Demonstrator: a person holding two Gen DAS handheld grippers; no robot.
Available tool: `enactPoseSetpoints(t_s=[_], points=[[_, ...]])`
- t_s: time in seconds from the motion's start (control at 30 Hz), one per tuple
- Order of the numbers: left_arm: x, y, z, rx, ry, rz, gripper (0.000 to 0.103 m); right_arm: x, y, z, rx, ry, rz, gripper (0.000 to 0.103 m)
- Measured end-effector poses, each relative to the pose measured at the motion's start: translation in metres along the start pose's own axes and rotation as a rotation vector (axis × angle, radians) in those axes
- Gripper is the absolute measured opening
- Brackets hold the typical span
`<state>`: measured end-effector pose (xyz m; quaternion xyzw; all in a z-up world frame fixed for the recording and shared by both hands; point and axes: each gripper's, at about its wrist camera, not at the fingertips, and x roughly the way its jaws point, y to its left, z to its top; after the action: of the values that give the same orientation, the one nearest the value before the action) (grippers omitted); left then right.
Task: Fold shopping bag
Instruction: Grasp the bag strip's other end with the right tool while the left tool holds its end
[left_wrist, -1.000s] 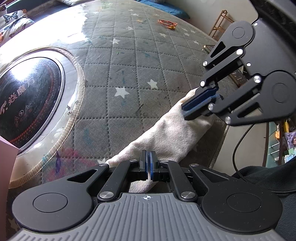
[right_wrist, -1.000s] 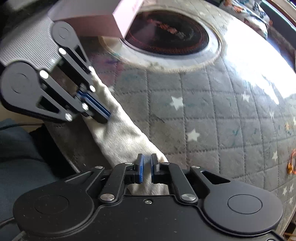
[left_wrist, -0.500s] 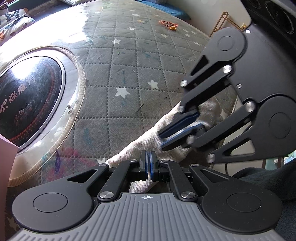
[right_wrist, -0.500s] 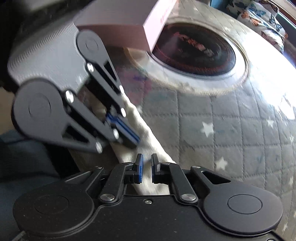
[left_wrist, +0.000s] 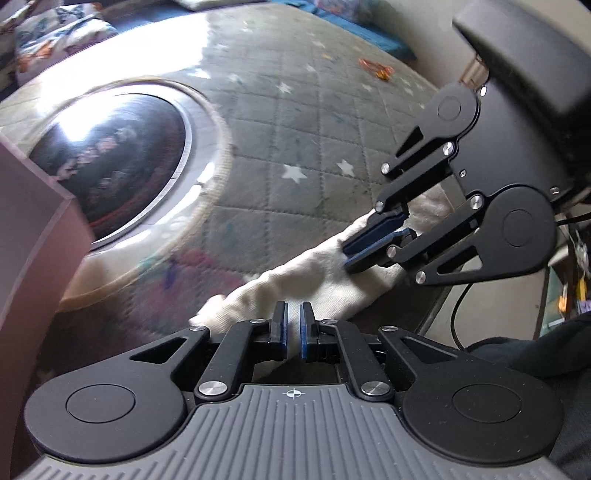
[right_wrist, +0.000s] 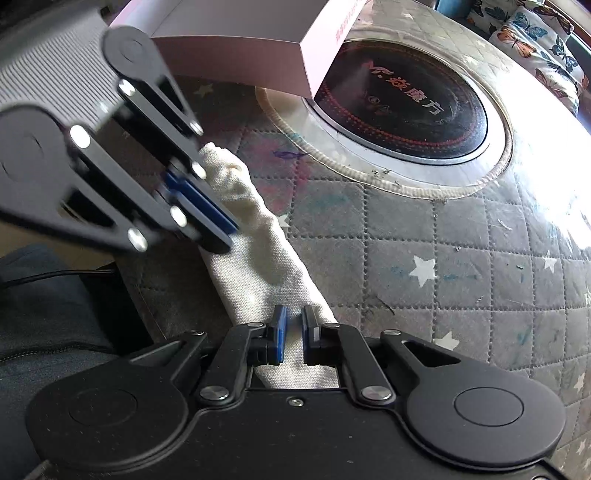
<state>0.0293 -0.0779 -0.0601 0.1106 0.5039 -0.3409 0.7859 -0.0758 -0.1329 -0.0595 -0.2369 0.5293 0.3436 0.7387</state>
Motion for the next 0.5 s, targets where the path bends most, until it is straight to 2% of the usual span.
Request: enactPoseSetpoints(t_s=[0.17, 0.5], points=[[-0.021, 0.011, -0.009, -0.030, -0.026, 0.074, 0.006, 0.001, -0.002, 0.001, -0.004, 0.001, 0.007, 0.009], [-0.022, 0.008, -0.003, 0.021, -0.007, 0.155, 0.007, 0.000, -0.001, 0.000, -0.013, 0.001, 0.005, 0.009]])
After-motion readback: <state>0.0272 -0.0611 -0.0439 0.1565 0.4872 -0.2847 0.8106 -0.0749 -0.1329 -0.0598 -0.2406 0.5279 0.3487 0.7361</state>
